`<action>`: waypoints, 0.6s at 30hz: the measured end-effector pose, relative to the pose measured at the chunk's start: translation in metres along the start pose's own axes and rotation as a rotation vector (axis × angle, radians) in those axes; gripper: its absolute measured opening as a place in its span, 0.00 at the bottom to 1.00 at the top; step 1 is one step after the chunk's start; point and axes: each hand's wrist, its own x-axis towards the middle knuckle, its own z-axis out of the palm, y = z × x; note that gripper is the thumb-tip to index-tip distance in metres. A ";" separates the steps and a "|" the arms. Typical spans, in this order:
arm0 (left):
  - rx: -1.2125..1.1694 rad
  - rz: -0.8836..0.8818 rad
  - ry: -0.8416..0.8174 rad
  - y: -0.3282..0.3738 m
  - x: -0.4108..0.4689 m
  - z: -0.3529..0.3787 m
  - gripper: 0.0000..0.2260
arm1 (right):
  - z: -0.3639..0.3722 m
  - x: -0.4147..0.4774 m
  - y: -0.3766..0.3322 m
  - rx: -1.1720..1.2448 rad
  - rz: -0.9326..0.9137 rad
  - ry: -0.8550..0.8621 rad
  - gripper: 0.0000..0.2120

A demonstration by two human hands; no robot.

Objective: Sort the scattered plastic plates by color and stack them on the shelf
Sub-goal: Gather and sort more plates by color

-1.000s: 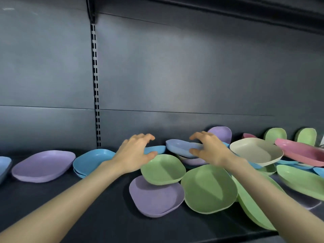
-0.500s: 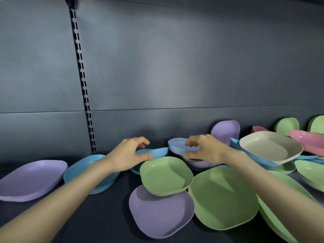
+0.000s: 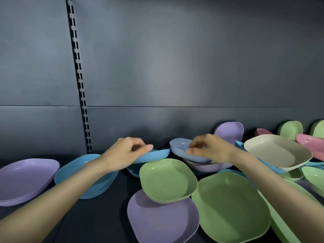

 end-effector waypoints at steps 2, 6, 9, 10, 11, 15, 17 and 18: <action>0.091 -0.068 0.072 -0.001 0.001 -0.003 0.15 | -0.004 0.005 0.005 0.027 0.019 0.041 0.14; 0.316 -0.281 0.085 0.002 0.001 -0.008 0.24 | -0.010 0.016 0.018 0.046 0.034 0.026 0.14; 0.353 -0.438 -0.005 0.006 -0.001 -0.008 0.29 | -0.009 0.027 0.026 0.017 0.052 0.002 0.17; 0.319 -0.472 -0.037 0.007 -0.001 -0.007 0.29 | -0.009 0.032 0.029 -0.006 0.068 -0.012 0.20; 0.258 -0.499 -0.056 0.008 0.000 -0.007 0.30 | -0.008 0.036 0.031 -0.033 0.086 -0.027 0.22; -0.002 -0.588 -0.044 0.012 0.006 -0.003 0.28 | -0.007 0.051 0.038 -0.081 0.123 -0.070 0.26; -0.088 -0.622 -0.034 0.013 0.007 -0.002 0.26 | -0.006 0.055 0.041 -0.088 0.132 -0.085 0.26; -0.119 -0.633 -0.025 0.013 0.008 -0.001 0.25 | -0.005 0.057 0.042 -0.092 0.133 -0.088 0.26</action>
